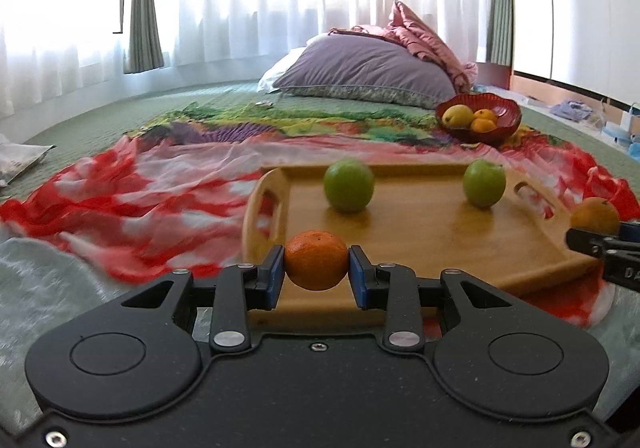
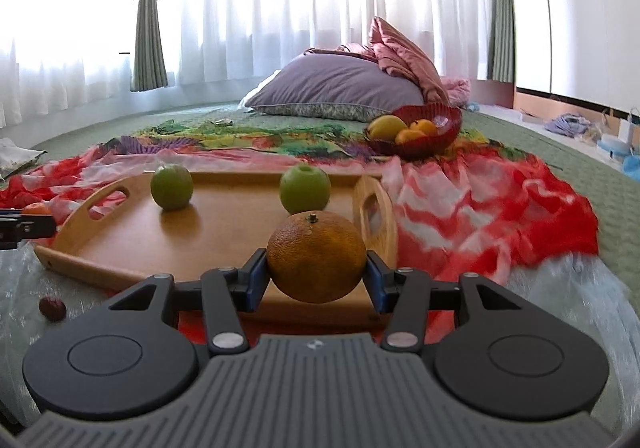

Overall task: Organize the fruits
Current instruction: 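Carry the tangerine with the left tool while the right tool carries the dull-orange citrus onto the tray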

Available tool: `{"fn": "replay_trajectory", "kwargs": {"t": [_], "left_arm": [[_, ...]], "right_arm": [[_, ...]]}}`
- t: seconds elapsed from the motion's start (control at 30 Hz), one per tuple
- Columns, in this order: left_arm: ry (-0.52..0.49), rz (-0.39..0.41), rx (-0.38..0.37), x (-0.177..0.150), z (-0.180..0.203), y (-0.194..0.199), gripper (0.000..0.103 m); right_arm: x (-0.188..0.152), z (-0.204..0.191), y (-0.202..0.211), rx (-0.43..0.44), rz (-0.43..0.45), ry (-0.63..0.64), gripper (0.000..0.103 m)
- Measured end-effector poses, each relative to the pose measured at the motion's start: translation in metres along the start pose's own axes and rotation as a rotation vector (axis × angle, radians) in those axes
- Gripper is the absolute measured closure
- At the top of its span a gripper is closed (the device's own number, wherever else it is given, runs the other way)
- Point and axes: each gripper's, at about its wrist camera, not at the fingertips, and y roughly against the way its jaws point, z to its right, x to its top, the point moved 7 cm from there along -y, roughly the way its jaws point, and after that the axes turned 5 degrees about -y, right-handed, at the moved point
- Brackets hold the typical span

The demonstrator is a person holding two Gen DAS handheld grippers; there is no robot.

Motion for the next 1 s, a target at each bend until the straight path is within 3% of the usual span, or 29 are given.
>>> {"fn": "replay_trajectory", "kwargs": {"t": [0.3,0.73,1.0], "left_arm": [[0.021,-0.02,-0.058,0.021,0.013,-0.035,0.071],[0.047,-0.108,-0.046,0.024,0.015,-0.106,0.071],[0.041,-0.139,-0.037,0.018,0.019,-0.129,0.071]], "right_arm": [[0.02,-0.01,-0.031,0.0,0.0,-0.001,0.049],[0.019,-0.011,-0.082,-0.003,-0.084,-0.038,0.049],[0.015,-0.01,-0.099,-0.008,-0.121,-0.04,0.049]]}}
